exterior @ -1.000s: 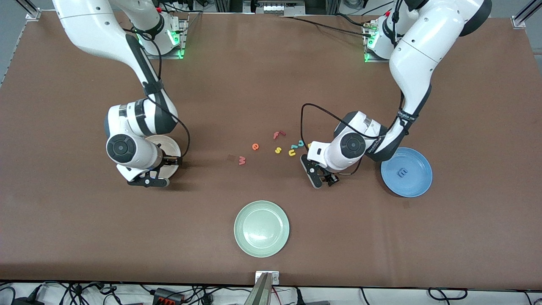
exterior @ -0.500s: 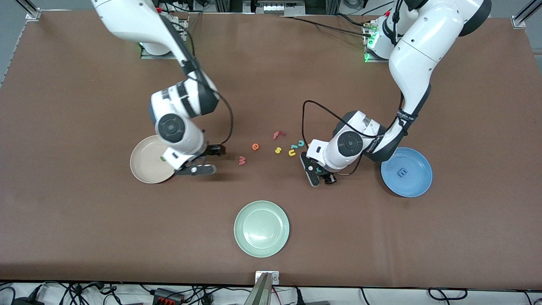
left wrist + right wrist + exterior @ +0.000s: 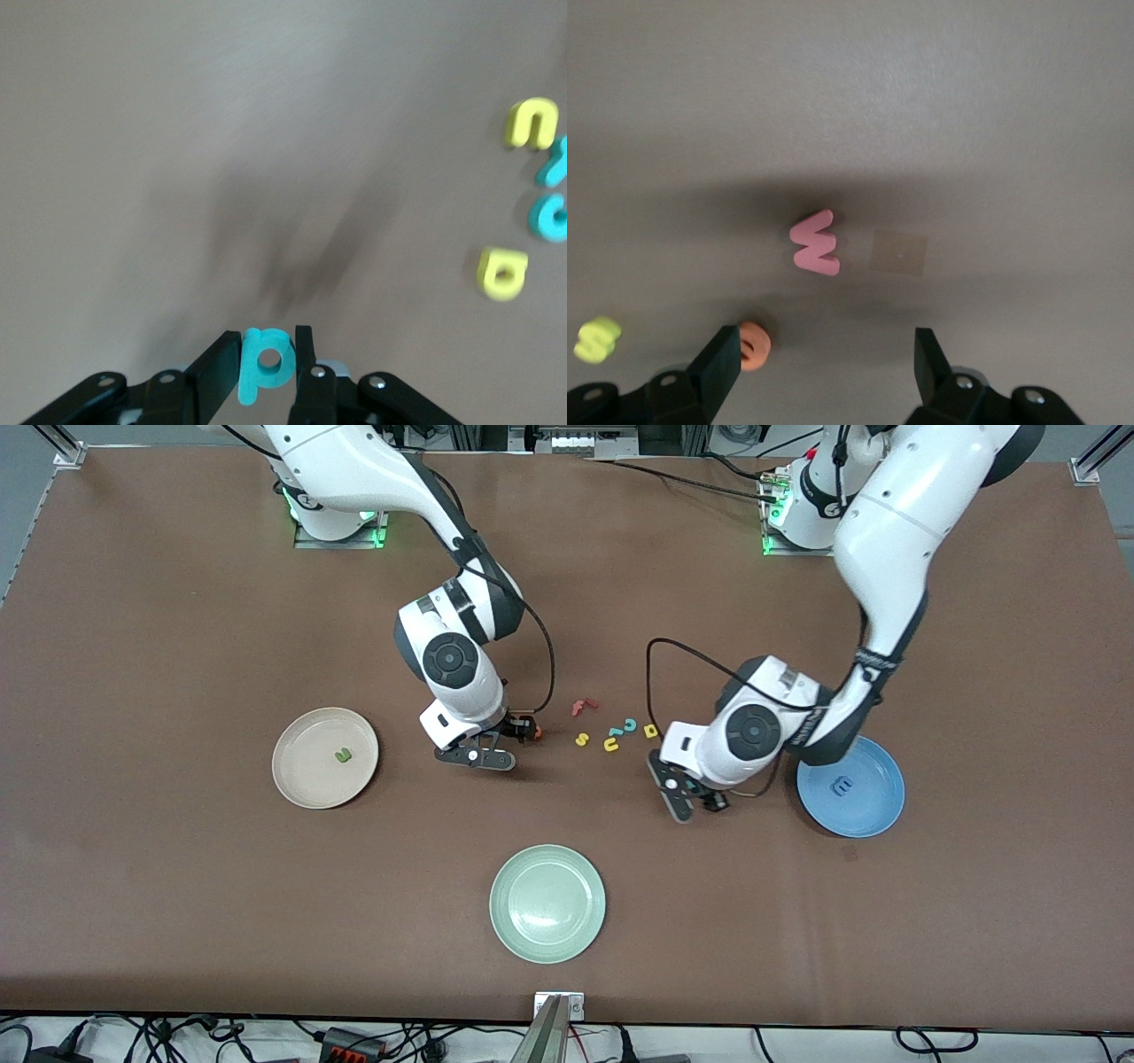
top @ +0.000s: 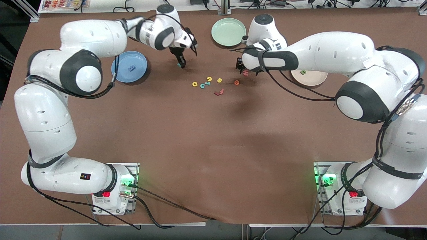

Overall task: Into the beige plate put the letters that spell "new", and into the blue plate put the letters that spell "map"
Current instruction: 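Put the teal p on the blue plate with the left gripper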

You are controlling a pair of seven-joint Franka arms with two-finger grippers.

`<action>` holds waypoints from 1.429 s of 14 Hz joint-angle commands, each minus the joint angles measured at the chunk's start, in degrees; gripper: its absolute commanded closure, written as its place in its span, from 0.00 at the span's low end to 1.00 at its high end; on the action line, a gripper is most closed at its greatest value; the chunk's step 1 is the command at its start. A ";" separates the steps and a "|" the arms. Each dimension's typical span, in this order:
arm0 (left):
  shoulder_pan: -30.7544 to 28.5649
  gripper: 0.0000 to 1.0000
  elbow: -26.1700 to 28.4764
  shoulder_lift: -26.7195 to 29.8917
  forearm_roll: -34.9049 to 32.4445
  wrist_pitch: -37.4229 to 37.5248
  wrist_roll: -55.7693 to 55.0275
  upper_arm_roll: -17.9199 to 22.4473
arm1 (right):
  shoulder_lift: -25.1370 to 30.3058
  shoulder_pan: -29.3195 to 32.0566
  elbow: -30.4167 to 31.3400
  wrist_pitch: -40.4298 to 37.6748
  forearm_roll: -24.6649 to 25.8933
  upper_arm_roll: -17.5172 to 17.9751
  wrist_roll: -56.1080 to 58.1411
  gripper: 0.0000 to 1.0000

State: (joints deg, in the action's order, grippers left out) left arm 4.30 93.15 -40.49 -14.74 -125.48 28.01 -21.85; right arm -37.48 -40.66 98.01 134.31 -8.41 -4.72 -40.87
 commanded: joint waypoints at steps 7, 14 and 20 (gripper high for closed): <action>-13.77 0.98 2.38 7.62 -1.52 14.39 -24.12 0.84 | -5.41 -3.99 -6.34 0.34 -1.70 -0.56 -18.35 0.31; -18.80 0.00 7.58 6.38 -1.34 9.28 -26.51 0.32 | -6.64 -4.16 -6.34 0.08 -2.14 -0.47 -23.72 0.34; -18.97 0.00 6.96 8.14 -0.29 11.48 -29.04 -6.52 | -6.64 -4.69 -6.25 -0.19 -2.23 -0.47 -23.38 0.40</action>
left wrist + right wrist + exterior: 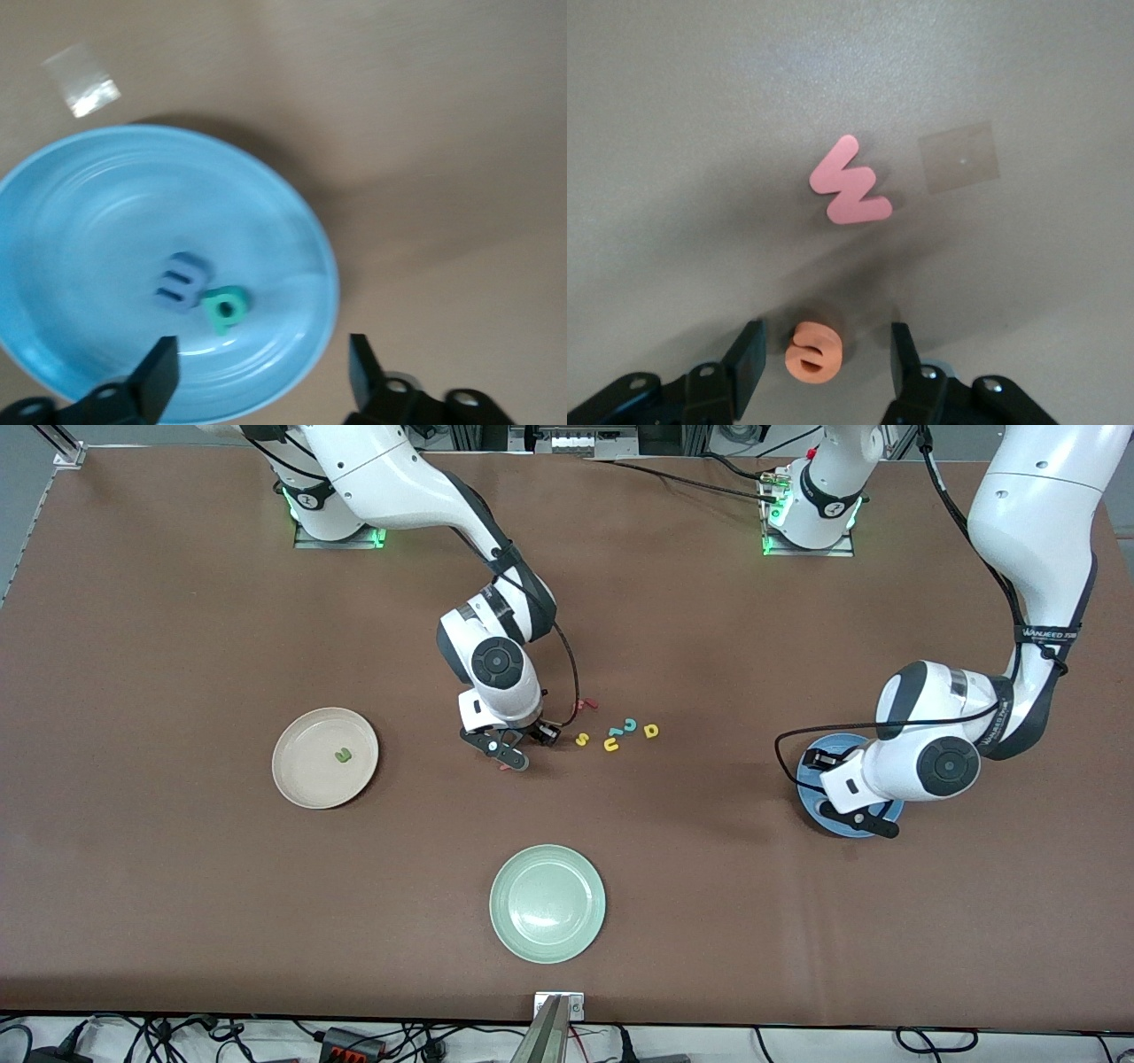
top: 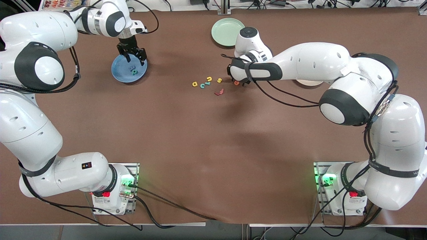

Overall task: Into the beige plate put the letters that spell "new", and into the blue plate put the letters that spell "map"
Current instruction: 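Put the teal p on the blue plate with the left gripper, then grasp the orange e with the right gripper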

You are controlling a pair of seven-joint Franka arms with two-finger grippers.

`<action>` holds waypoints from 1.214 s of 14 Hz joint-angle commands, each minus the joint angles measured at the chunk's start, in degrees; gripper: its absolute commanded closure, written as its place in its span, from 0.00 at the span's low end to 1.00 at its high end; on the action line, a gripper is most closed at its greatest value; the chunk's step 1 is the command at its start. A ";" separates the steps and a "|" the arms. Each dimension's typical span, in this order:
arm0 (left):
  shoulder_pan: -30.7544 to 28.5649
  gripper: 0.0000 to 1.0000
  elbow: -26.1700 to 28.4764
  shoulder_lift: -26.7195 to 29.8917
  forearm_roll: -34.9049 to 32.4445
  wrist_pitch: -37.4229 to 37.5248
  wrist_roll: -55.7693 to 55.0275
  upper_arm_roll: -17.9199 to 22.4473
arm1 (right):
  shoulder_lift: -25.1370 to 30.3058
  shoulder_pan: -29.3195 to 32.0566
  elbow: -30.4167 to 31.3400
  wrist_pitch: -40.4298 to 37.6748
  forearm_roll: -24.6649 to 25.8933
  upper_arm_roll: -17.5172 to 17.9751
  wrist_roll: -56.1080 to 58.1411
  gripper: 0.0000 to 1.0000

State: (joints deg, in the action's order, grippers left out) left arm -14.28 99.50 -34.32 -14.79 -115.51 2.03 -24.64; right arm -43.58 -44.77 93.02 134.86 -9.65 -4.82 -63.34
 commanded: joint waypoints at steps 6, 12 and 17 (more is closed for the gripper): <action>7.32 0.00 0.70 0.40 -0.07 0.64 -31.95 -12.37 | -0.54 -0.49 -1.26 -0.74 -0.89 0.16 -0.65 0.70; 11.64 0.00 3.85 -4.96 -0.59 -12.78 -44.56 -12.19 | 0.07 0.56 -1.35 -0.83 0.07 -0.10 0.58 0.82; 11.64 0.56 6.58 -6.63 -0.59 -18.43 -46.32 -11.93 | 3.85 3.55 -1.35 -11.61 0.34 -6.06 14.69 0.82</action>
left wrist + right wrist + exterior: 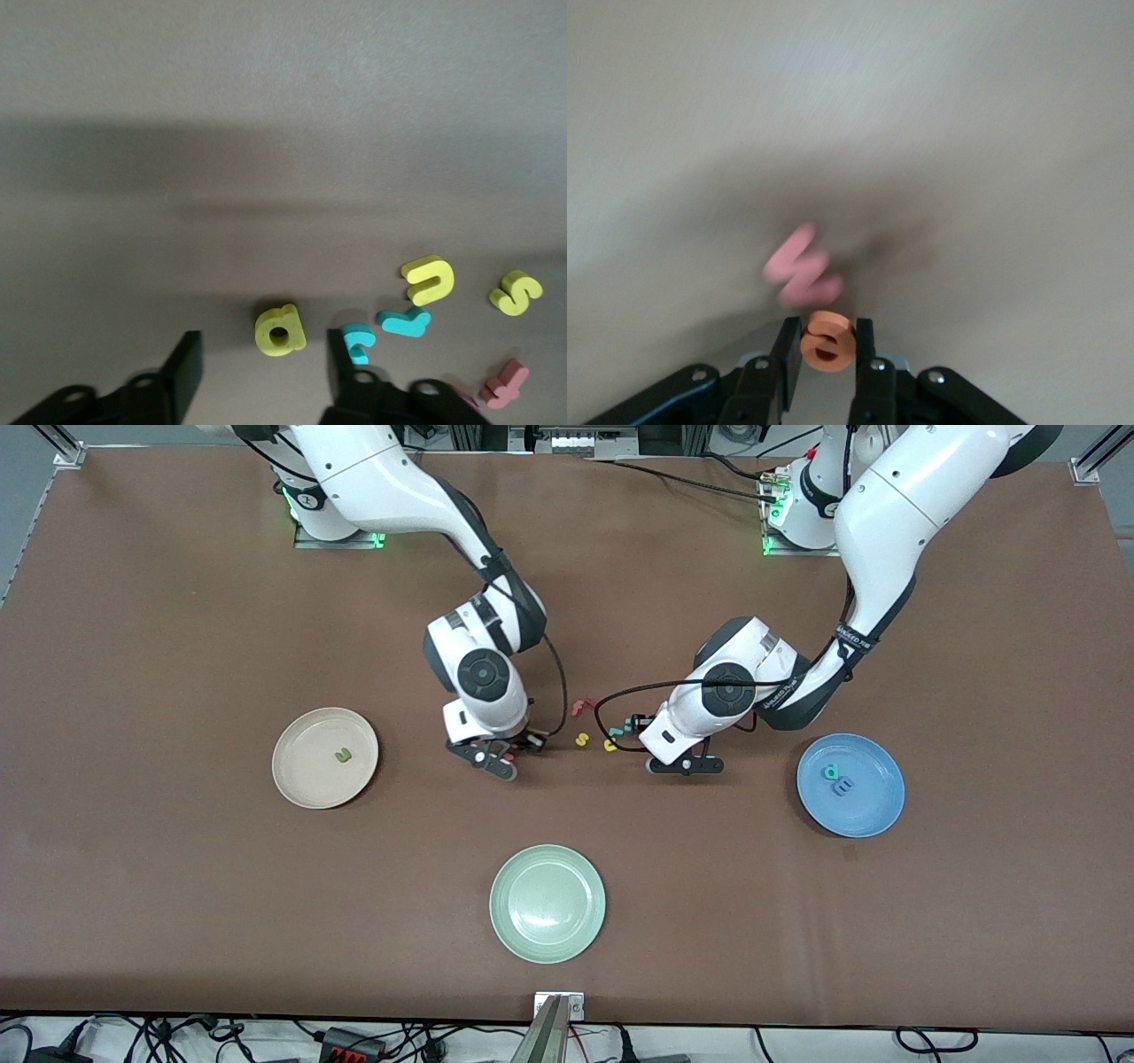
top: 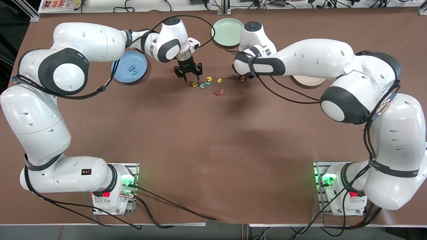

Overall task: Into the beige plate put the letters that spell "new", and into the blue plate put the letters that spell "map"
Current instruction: 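Grasp the orange e with the right gripper, then put the e on the beige plate while the left gripper grasps the a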

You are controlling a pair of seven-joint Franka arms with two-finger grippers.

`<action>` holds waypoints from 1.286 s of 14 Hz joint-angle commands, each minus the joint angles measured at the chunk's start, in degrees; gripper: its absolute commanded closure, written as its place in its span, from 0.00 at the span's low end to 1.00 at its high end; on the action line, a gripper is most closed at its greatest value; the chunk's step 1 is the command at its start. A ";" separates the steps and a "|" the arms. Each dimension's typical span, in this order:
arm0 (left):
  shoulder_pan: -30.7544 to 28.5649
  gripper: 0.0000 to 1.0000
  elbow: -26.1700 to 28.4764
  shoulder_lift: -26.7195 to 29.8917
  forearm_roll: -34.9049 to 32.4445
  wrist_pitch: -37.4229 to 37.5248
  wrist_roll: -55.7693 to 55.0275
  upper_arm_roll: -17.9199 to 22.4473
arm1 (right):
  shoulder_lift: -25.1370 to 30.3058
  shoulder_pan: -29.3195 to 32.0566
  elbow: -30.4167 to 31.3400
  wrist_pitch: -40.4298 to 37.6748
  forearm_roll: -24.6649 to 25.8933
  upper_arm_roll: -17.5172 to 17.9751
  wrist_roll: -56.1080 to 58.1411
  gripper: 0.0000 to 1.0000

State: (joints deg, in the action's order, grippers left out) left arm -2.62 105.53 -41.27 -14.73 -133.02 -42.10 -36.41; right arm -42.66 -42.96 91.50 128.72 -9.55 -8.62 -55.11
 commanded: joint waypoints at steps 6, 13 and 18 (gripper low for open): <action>-0.02 0.56 0.56 -1.18 -0.65 -2.42 -3.78 -0.07 | 5.39 6.38 0.69 -16.04 0.23 -10.80 29.75 0.82; 0.95 0.76 0.38 -2.68 -0.82 -2.50 -5.54 0.02 | 5.57 12.11 6.93 -15.86 0.23 -10.80 42.54 0.81; -0.54 0.89 -2.68 1.62 -5.37 7.20 -4.84 0.37 | 5.74 12.11 7.47 -16.13 -0.12 -10.80 42.54 0.34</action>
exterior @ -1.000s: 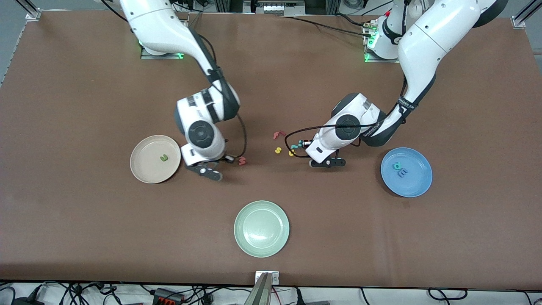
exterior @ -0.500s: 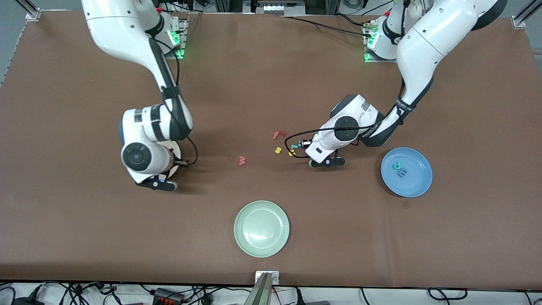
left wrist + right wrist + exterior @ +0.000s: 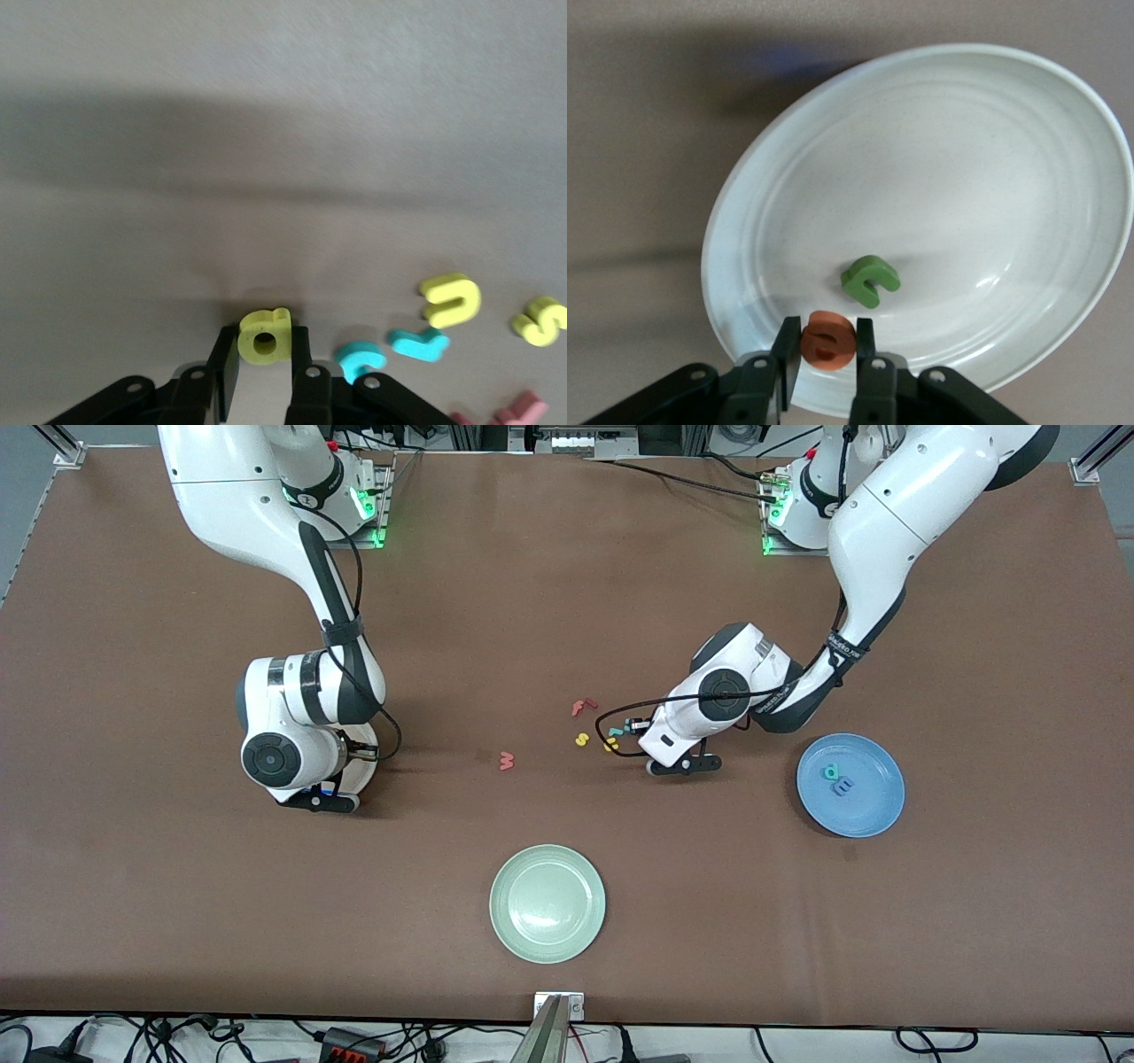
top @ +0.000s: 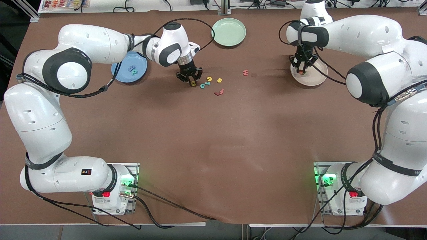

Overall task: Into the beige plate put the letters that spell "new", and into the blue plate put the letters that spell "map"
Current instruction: 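Put the e on the beige plate while the left gripper grasps the a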

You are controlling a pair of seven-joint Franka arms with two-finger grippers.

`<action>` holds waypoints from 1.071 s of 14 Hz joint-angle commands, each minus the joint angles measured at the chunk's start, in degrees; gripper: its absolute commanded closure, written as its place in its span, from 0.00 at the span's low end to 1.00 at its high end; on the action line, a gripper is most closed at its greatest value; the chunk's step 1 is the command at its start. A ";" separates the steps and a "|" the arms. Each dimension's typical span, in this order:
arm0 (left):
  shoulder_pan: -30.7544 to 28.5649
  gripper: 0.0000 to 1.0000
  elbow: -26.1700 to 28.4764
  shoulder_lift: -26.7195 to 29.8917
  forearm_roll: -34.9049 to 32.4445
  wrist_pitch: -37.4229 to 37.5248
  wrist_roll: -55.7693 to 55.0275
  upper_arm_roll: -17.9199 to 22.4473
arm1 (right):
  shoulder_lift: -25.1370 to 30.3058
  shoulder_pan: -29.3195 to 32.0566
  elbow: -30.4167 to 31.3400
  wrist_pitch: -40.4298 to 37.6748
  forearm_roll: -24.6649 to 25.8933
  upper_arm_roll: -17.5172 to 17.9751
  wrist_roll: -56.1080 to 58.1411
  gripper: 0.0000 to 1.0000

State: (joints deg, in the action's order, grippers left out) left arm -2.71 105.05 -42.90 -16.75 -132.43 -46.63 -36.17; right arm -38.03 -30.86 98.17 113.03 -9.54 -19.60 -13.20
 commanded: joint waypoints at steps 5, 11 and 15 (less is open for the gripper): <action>-3.34 0.87 -12.14 5.89 -7.05 27.72 14.41 0.84 | 1.55 -0.60 -3.50 -0.17 -1.79 0.78 -0.24 0.00; -16.24 0.86 -12.24 6.78 -12.61 29.43 40.16 0.84 | -1.95 -7.62 -9.04 4.65 -6.28 1.23 0.37 0.08; -24.17 0.82 -8.12 6.25 -12.52 27.32 47.07 0.57 | -5.56 -12.28 -11.51 9.12 -6.45 1.32 -2.77 0.14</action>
State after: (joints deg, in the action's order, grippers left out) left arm -24.41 93.63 -36.77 -28.43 -103.46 -1.35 -34.57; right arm -40.84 -40.95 88.95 120.18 -15.01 -17.97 -13.82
